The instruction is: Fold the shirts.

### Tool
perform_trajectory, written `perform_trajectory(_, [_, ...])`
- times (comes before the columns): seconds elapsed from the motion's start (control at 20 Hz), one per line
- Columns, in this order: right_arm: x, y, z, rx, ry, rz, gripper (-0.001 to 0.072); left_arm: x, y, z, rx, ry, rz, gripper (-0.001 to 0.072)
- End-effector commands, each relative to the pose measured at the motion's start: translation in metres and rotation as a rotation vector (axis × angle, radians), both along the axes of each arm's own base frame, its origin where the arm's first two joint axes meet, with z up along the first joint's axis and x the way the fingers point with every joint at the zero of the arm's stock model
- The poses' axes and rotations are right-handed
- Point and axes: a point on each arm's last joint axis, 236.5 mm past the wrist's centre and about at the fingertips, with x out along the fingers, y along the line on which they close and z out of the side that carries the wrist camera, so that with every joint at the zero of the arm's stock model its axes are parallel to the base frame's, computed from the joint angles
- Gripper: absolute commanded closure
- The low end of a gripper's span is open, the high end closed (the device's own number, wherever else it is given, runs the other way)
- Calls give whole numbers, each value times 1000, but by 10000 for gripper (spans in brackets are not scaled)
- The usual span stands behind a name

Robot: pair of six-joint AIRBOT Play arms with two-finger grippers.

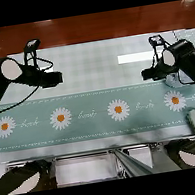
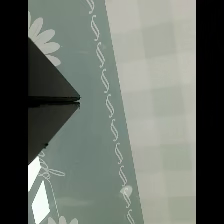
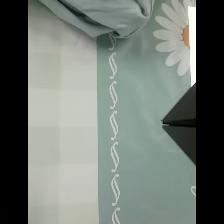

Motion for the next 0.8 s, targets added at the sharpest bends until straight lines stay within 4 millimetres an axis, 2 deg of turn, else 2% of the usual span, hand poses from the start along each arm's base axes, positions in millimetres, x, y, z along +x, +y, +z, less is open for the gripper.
perform_trajectory(0.0, [0,0,0,0,1,0,683,0,0,0,0,0,1,687])
perform_trajectory(0.55, [0,0,0,1,0,0,683,0,0,0,0,0,1,688])
perform_trajectory(0.65, [9,3,2,11,-40,10,683,0,0,0,0,0,1,688])
perform_trajectory(0.75, [29,6,9,16,-125,35,682,3,0,1,-3,-11,3,688])
